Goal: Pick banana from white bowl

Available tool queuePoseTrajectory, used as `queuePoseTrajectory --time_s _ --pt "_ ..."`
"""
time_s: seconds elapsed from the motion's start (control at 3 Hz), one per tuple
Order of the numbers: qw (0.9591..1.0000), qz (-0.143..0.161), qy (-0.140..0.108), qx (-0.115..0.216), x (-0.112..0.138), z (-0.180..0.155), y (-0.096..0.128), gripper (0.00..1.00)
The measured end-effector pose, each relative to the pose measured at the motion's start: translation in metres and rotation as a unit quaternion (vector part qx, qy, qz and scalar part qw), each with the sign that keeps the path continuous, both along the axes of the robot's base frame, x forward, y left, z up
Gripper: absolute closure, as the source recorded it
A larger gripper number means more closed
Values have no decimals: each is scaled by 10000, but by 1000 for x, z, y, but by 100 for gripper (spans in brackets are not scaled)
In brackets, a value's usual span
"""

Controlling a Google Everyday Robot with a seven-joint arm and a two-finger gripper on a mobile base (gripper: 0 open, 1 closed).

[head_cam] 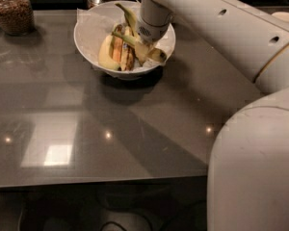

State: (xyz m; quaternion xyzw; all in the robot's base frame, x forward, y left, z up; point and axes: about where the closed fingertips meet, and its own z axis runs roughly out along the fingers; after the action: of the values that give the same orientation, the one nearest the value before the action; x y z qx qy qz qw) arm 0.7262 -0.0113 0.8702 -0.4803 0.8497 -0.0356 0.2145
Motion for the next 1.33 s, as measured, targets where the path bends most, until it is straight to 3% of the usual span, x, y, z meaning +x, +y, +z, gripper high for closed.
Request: queuePoseTrajectory --time_s 0.33,0.67,1.33 --pt "10000 7 4 2 0 0 1 91" --pt "9998 153 -29 79 -2 5 11 100" --pt "9968 640 -321 350 -19 47 30 100"
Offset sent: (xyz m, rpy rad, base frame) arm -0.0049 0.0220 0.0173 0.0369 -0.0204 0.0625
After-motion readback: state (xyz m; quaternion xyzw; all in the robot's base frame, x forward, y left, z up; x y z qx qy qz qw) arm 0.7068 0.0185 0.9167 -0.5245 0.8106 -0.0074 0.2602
